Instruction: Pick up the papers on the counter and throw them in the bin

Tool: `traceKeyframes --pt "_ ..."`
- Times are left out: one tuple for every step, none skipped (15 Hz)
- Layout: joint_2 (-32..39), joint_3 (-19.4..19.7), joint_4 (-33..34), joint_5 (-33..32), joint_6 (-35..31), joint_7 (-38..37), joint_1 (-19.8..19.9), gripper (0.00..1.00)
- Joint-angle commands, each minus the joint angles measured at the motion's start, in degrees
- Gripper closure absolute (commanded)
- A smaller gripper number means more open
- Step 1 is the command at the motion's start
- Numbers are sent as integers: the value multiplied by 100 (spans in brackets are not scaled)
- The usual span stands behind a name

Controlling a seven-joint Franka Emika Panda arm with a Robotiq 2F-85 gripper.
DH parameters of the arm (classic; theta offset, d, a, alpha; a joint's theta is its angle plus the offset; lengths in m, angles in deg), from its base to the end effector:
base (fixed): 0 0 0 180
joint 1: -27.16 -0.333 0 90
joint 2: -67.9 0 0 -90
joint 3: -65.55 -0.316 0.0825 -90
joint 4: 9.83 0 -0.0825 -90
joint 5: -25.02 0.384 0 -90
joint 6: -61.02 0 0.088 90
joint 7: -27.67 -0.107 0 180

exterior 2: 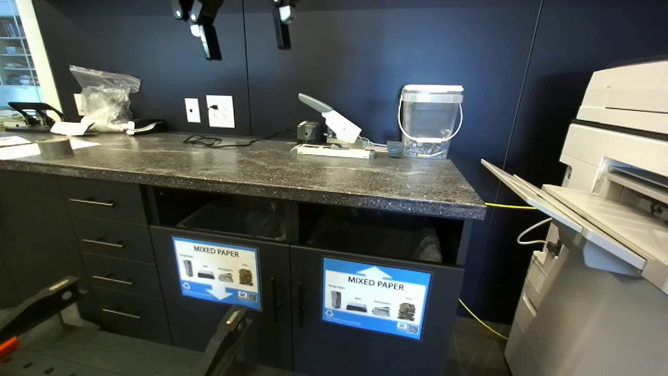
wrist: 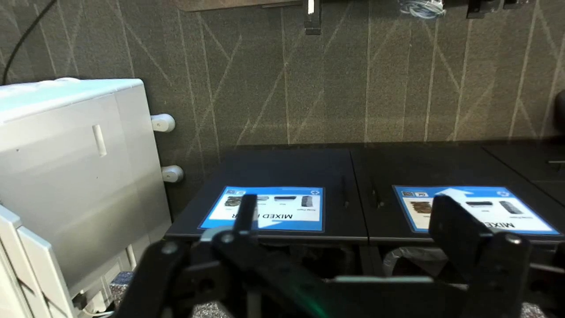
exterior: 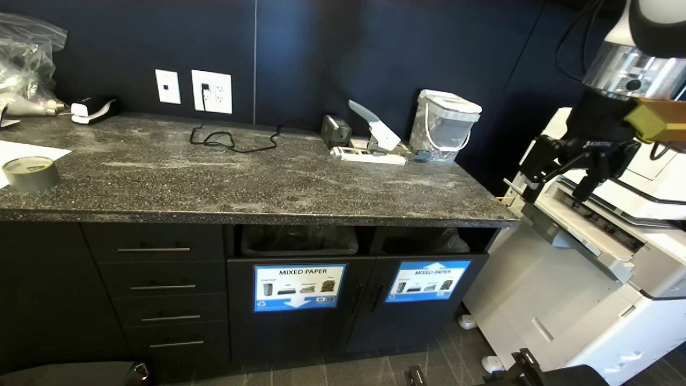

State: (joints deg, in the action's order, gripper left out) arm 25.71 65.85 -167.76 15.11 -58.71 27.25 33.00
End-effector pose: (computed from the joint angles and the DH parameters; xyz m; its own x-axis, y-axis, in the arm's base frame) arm 0.3234 -0.0432 0.4301 0.9975 -0.0276 0.0643 -0.0371 -0.9878 0.1511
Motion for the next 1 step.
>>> traceKeyframes --pt "14 29 11 -20 20 -19 -33 0"
